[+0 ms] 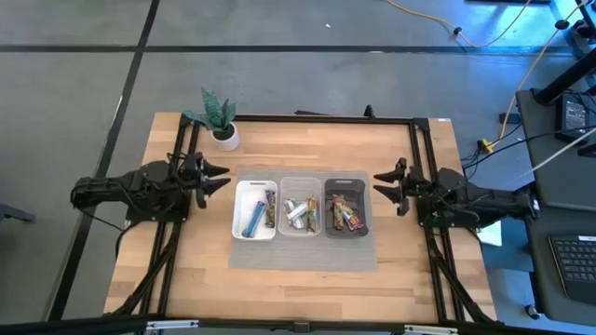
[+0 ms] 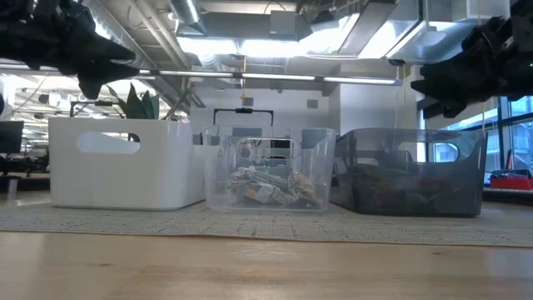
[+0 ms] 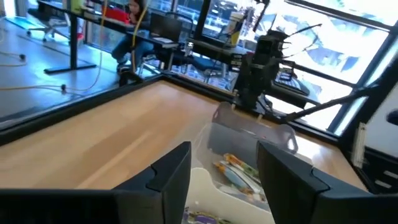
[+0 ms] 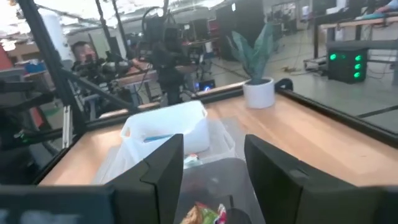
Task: Pick and place Granola Bars by type
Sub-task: Return to Home Position
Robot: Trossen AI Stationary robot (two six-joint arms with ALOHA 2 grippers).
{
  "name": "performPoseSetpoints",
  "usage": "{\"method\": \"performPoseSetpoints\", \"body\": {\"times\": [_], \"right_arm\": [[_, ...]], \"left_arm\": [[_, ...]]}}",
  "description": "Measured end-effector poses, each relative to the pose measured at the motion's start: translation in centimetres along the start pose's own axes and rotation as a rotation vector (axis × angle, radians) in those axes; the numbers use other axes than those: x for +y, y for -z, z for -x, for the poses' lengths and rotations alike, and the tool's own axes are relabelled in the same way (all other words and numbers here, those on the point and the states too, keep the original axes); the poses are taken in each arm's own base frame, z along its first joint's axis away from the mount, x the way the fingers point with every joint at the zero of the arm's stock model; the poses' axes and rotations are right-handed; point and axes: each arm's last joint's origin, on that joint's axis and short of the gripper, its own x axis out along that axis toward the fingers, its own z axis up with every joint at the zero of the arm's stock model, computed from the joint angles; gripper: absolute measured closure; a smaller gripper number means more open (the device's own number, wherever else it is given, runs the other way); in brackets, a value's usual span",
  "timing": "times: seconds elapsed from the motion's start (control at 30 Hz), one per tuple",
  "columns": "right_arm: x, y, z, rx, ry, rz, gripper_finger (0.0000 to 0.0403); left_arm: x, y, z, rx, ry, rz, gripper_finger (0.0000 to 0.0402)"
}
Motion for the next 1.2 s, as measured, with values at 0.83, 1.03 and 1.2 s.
{"method": "performPoseSetpoints", "body": {"times": [0.83,1.03,1.2], "right_arm": [[-1.0,-0.1,0.0,0.005,0.055,0.101,0.0229],[-1.0,-0.1,0.0,0.004,0.056,0.104,0.0229],[-1.0,-0.1,0.0,0.004,0.056,0.103,0.0229]], "left_arm": [[1.5,2.1,-1.4,-0.061,-0.057,-0.016,0.0227],[1.5,2.1,-1.4,-0.061,-0.058,-0.016,0.0227],[1.5,2.1,-1.4,-0.061,-0.058,-0.016,0.0227]]}}
